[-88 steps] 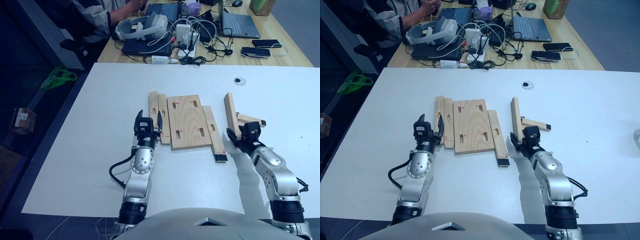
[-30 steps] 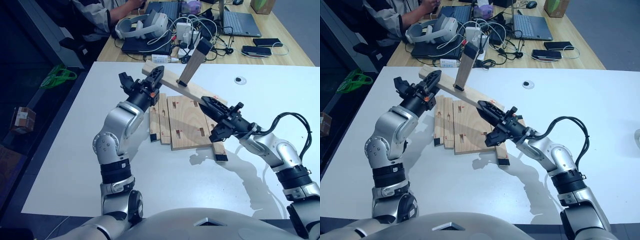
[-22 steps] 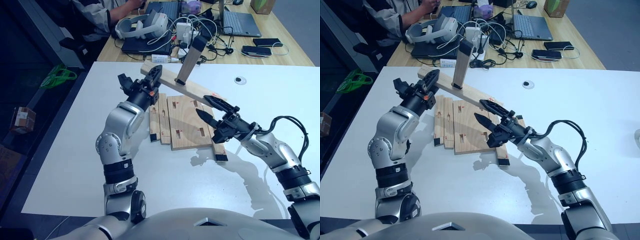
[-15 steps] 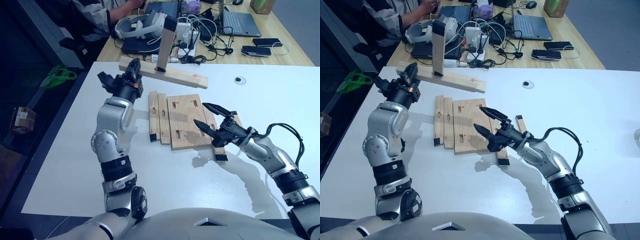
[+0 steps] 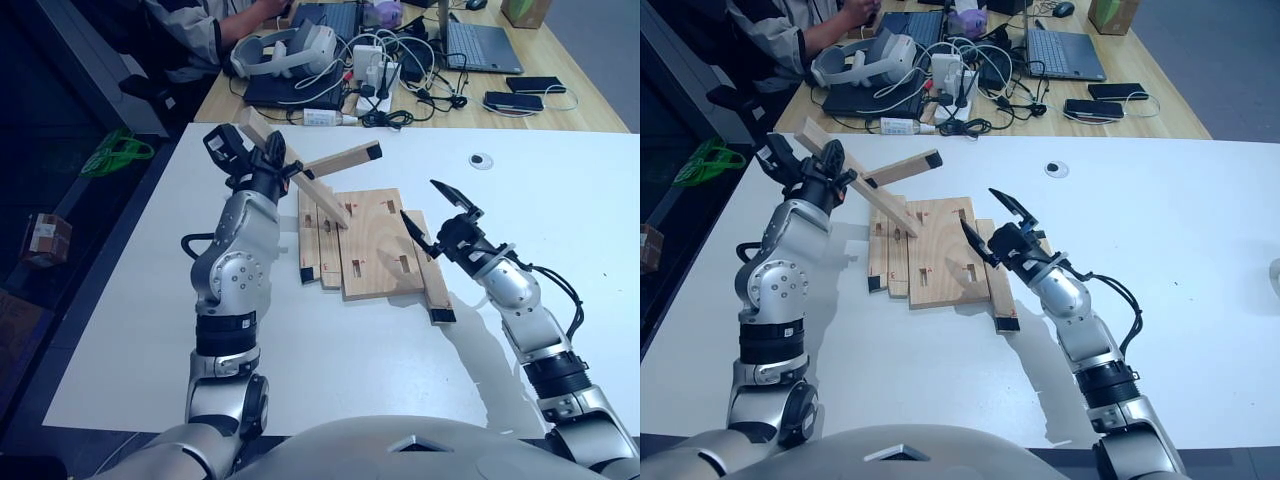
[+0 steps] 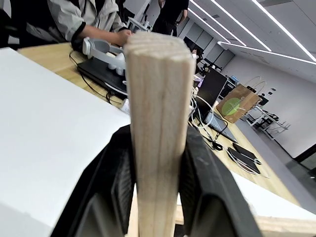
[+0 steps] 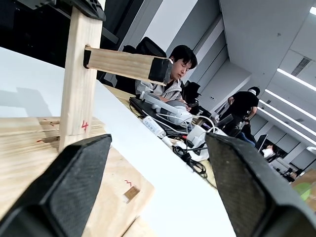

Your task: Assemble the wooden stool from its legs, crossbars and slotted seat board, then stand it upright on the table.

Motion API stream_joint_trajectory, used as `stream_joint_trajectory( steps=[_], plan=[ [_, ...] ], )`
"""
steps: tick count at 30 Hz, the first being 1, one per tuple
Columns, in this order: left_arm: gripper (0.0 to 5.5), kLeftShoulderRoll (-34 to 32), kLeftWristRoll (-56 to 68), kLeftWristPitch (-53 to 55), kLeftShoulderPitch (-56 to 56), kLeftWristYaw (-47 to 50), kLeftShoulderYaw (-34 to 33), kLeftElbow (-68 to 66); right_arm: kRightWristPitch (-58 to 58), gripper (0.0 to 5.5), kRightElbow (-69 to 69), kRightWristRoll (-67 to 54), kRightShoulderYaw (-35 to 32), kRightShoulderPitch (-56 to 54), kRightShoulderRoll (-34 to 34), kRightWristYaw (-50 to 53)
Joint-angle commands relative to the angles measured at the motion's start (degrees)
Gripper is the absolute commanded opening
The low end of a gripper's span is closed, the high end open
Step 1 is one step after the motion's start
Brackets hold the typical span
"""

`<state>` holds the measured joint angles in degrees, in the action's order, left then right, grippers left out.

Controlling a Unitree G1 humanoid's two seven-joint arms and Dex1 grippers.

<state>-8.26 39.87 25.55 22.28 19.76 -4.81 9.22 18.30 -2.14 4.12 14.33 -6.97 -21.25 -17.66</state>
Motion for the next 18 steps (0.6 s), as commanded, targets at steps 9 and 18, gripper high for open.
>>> stream_joint_trajectory(
  steps=[9,18],
  plan=[
    [1.00,7.04,-13.62,-5.91,2.87,-5.99,2.20,-5.63,-4.75,3.49,3.12,-0.64,-0.95,0.79,2.36,-2.67],
    [1.00,9.60,-19.39,-4.81,0.38,-4.26,0.42,-4.49,-5.25,3.49,3.23,-0.13,-1.87,1.10,2.28,-2.62]
  ],
)
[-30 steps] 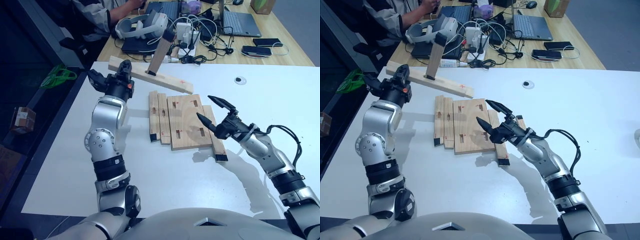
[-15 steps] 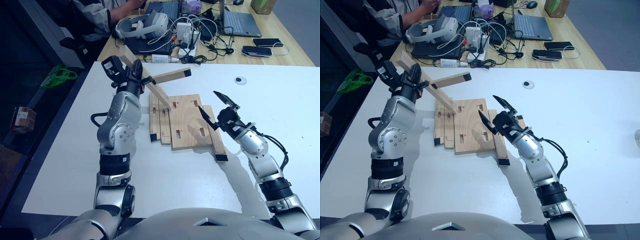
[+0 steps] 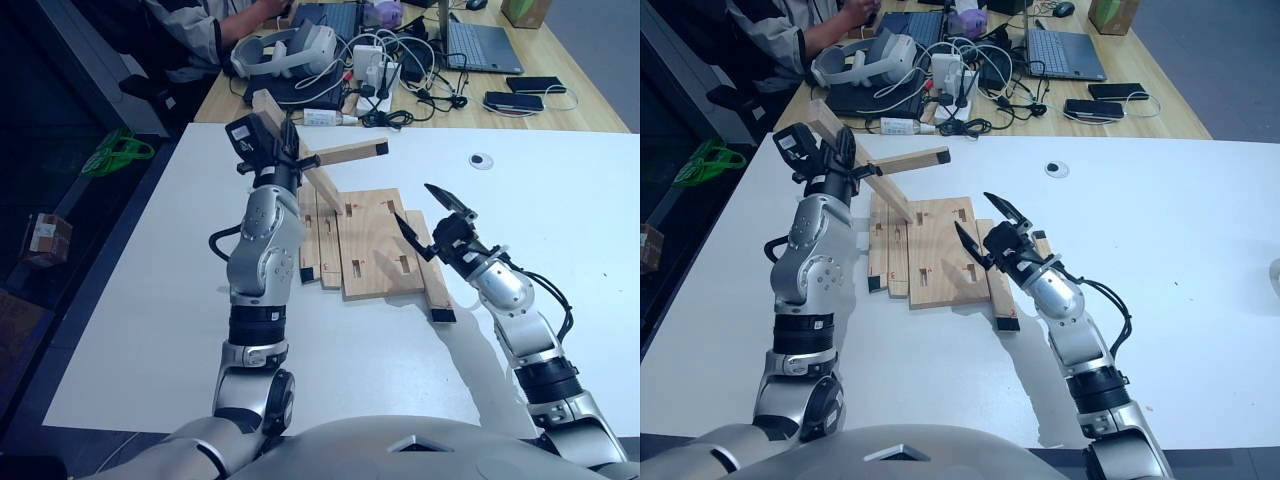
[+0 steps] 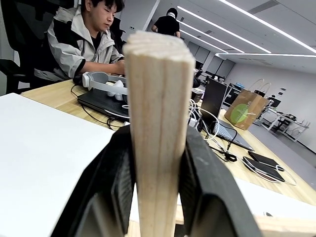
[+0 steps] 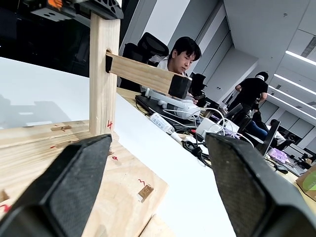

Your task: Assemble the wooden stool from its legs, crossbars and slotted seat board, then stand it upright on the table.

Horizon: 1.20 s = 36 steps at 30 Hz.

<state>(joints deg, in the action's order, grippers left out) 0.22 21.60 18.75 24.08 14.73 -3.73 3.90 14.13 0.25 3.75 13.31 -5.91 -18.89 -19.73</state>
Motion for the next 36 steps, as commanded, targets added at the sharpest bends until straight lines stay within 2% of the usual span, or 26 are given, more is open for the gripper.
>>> stream_joint_trajectory(
  steps=[1,10,15,20,24,31,36],
  plan=[
    [1.00,1.48,-1.15,2.29,-1.52,0.77,-0.95,1.12,-1.17,3.49,0.88,0.30,-0.98,0.08,-0.06,-0.48],
    [1.00,5.65,5.12,-0.12,0.72,0.22,-9.98,-0.72,-1.39,3.49,0.46,0.86,-1.17,-0.12,0.66,-0.20],
    [1.00,6.54,6.44,0.21,0.17,-0.74,-11.39,-2.36,-1.95,3.49,0.77,0.87,-1.17,0.20,1.33,0.19],
    [1.00,6.41,6.11,0.41,-0.28,-1.90,-11.27,-3.06,-2.27,3.49,0.92,1.11,-1.16,0.39,1.81,0.50],
    [1.00,2.69,-1.26,2.32,-0.88,-1.32,-7.18,-2.92,-2.43,3.49,0.88,1.42,-1.53,0.25,2.14,0.65],
    [1.00,-0.96,-8.88,14.02,3.07,0.64,-1.01,-1.26,-3.10,3.49,1.53,1.77,-2.32,0.36,2.27,0.91],
    [1.00,-1.10,-9.32,20.28,6.98,3.98,-4.56,-4.95,-3.35,3.49,1.55,2.14,-2.60,0.33,2.48,1.35]
  ],
)
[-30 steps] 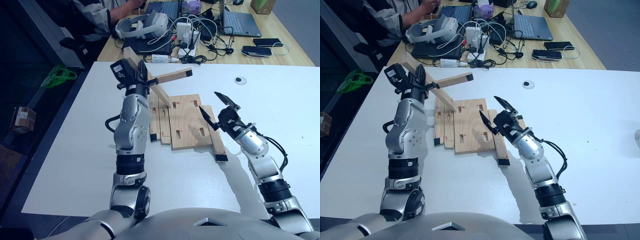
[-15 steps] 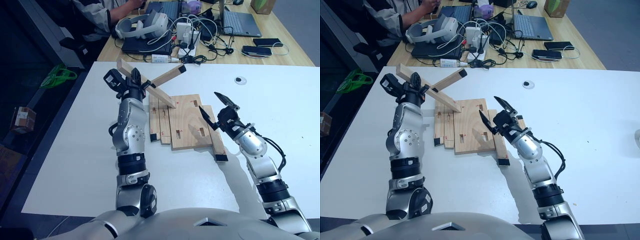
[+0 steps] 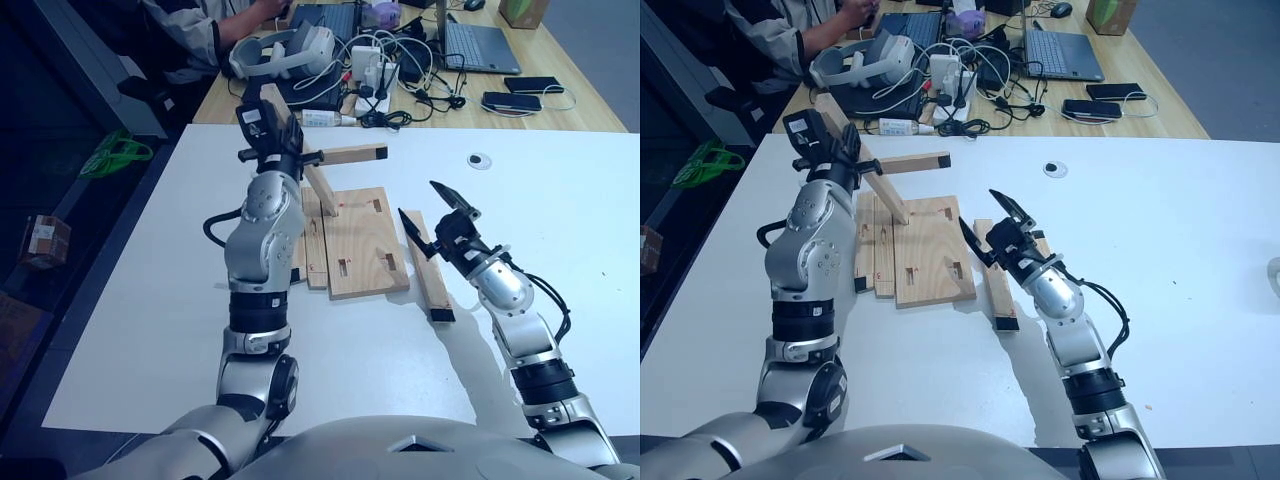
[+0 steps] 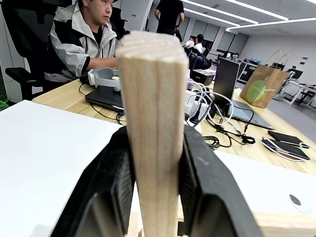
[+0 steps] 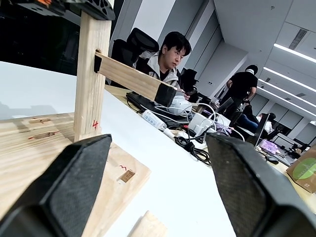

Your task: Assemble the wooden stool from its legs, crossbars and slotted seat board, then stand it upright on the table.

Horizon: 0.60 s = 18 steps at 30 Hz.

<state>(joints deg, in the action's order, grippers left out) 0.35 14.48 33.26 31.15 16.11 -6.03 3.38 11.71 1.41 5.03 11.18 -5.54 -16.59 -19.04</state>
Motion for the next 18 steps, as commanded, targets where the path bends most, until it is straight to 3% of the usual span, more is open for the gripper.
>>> stream_joint_trajectory(
  steps=[1,7,13,18],
  plan=[
    [1.00,-1.46,-2.17,6.95,0.63,3.02,-3.06,-5.64,-0.91,3.49,0.35,1.00,-0.48,-0.02,0.32,0.85],
    [1.00,-0.36,-2.65,11.13,2.95,6.16,-6.12,-8.39,-0.84,3.49,0.43,1.88,-0.54,0.25,0.85,2.02],
    [1.00,4.91,-0.38,11.58,1.51,13.85,-14.07,-7.08,-0.90,3.49,0.50,2.79,-0.50,0.11,1.32,3.23],
    [1.00,4.06,-1.64,12.87,0.38,10.40,-10.36,-7.52,-1.03,3.49,0.55,3.29,-0.49,-0.03,1.77,4.00]
  ],
)
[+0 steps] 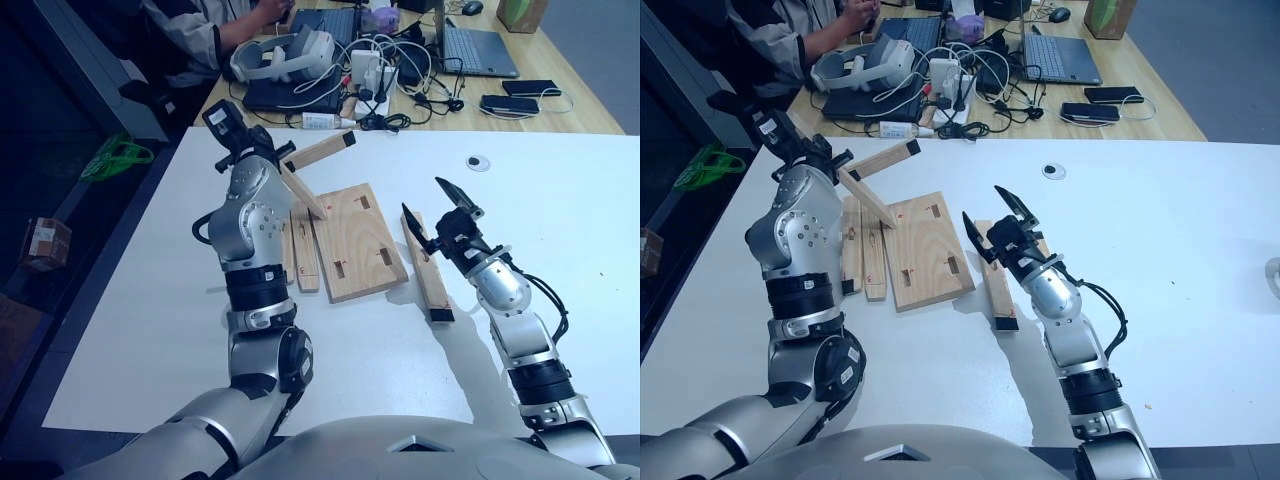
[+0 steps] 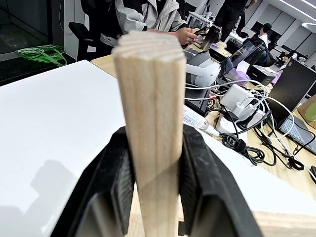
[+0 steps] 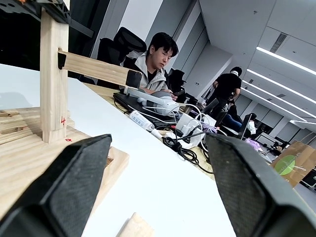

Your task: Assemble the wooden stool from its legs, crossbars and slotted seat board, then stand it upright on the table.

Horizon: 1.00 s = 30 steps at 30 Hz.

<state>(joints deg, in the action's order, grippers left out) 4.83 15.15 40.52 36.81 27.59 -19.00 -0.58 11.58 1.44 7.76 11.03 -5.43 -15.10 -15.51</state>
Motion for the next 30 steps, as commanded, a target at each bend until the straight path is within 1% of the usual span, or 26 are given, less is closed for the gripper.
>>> stream_joint_trajectory(
  steps=[1,6,10,13,21,22,23,30],
  plan=[
    [1.00,-1.08,-2.96,5.59,-5.26,-2.27,4.43,-3.47,-0.88,3.49,0.46,0.63,-0.41,-0.21,0.33,0.53],
    [1.00,-6.32,-7.37,6.04,-4.15,-9.11,14.28,-0.98,-0.96,3.49,0.48,0.88,-0.72,-0.15,0.55,0.67],
    [1.00,-8.15,-8.49,8.30,-6.26,-12.43,17.20,3.45,-0.98,3.49,0.57,0.98,-0.89,0.02,0.66,0.78],
    [1.00,-7.84,-8.33,9.21,-8.53,-13.29,17.16,6.10,-1.06,3.49,0.65,1.02,-1.02,0.09,0.66,0.83],
    [1.00,-5.68,-7.13,5.94,-7.77,-13.36,12.88,6.77,-0.95,3.49,0.17,1.07,-0.90,-0.26,0.65,0.69],
    [1.36,-5.54,-7.18,5.17,-7.55,-13.31,12.55,6.95,-0.90,3.49,0.11,1.08,-0.91,-0.28,0.60,0.66],
    [1.41,-5.34,-7.19,4.22,-7.32,-13.32,12.24,7.06,-0.84,3.49,0.05,1.10,-0.92,-0.27,0.56,0.65],
    [2.57,-4.43,-7.62,-2.33,-6.44,-14.21,12.06,8.00,-0.30,3.49,-0.34,1.27,-0.87,-0.26,0.24,0.49]
  ],
)
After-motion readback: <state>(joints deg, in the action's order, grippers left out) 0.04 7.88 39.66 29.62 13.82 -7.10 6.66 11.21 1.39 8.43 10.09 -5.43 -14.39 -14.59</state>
